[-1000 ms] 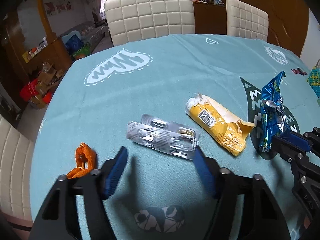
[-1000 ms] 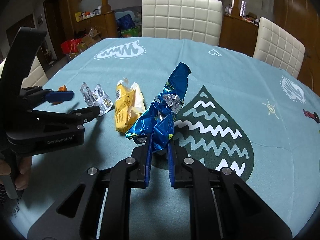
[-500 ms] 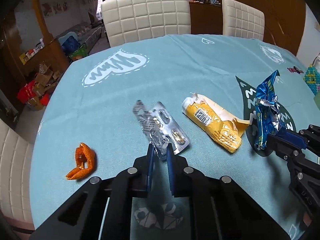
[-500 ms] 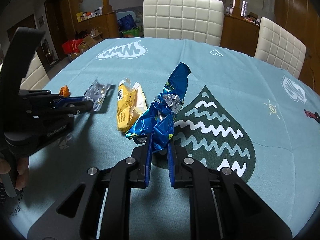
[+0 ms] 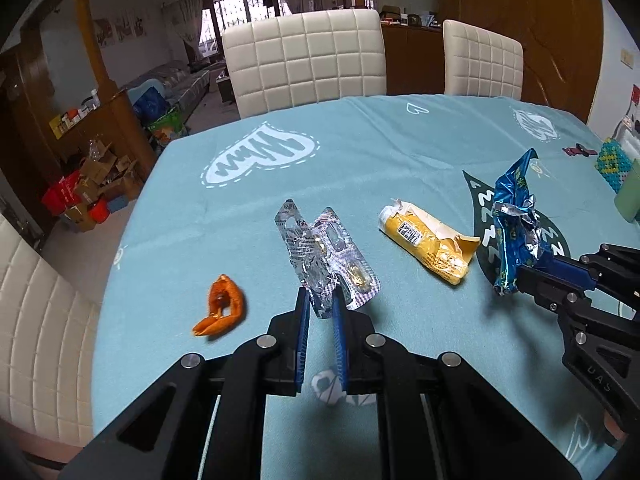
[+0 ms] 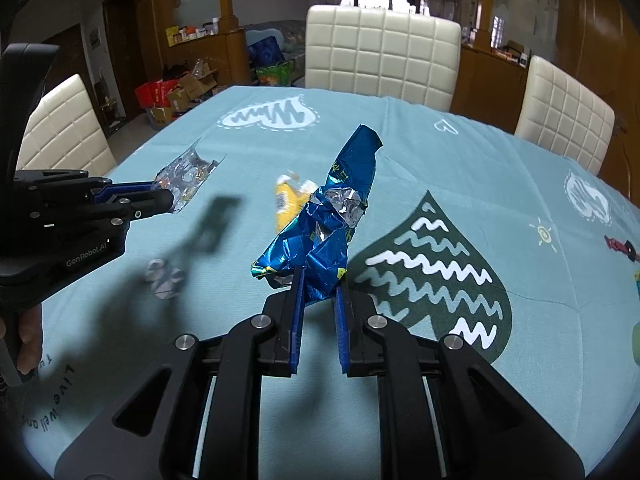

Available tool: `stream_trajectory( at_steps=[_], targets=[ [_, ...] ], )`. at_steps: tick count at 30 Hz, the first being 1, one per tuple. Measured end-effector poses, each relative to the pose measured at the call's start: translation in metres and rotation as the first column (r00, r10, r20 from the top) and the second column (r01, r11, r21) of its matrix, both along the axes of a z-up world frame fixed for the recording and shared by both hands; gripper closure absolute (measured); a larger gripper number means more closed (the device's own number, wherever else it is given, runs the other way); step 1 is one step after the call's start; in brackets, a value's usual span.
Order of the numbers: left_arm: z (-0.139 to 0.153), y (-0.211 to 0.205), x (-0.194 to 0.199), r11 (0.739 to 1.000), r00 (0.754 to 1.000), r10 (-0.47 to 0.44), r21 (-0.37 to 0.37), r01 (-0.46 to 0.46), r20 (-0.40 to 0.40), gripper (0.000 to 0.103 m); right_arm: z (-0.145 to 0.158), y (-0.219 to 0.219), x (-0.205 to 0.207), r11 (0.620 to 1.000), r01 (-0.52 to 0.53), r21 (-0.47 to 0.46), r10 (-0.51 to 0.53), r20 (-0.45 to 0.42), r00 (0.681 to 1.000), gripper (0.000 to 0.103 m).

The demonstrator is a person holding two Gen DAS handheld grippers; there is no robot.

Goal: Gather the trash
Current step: 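Grasp the silver blister pack with the left tool while the right tool lifts the blue wrapper, then carry the blister pack over the clear bin while the right tool carries the blue wrapper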

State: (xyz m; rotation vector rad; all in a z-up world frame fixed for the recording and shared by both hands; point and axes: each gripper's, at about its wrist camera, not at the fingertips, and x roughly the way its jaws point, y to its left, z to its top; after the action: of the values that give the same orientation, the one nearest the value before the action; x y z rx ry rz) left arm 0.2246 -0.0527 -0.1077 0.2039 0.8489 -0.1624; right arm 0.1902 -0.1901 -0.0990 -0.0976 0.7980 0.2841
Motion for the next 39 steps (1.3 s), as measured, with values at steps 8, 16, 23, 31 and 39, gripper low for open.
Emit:
stream_trajectory(
  at_steps=[8,16,23,31,39],
  targets=[
    [0.028,0.029,-0.033,1.0,0.998,0.03,0.001,-0.03,0.06,0.091,0.03,0.039,-0.021,0.997,-0.075,-0.031,0.077,0.051,0.996,0.088],
    [0.043,0.082,-0.066,0.995,0.989,0.1,0.003,-0.101,0.106,0.091,0.048,0.102,-0.036,0.983,-0.174,-0.06,0.179,0.083,0.98,0.088],
    [0.044,0.137,-0.087,0.984,0.976,0.18,-0.005,-0.18,0.119,0.091,0.054,0.164,-0.047,0.961,-0.26,-0.093,0.269,0.09,0.959,0.088],
    [0.037,0.211,-0.108,0.95,0.943,0.31,0.008,-0.313,0.122,0.091,0.052,0.244,-0.055,0.919,-0.377,-0.118,0.387,0.082,0.918,0.088],
    [0.024,0.262,-0.12,0.911,0.907,0.408,0.019,-0.412,0.106,0.09,0.041,0.299,-0.058,0.887,-0.446,-0.12,0.454,0.055,0.889,0.088]
  ],
)
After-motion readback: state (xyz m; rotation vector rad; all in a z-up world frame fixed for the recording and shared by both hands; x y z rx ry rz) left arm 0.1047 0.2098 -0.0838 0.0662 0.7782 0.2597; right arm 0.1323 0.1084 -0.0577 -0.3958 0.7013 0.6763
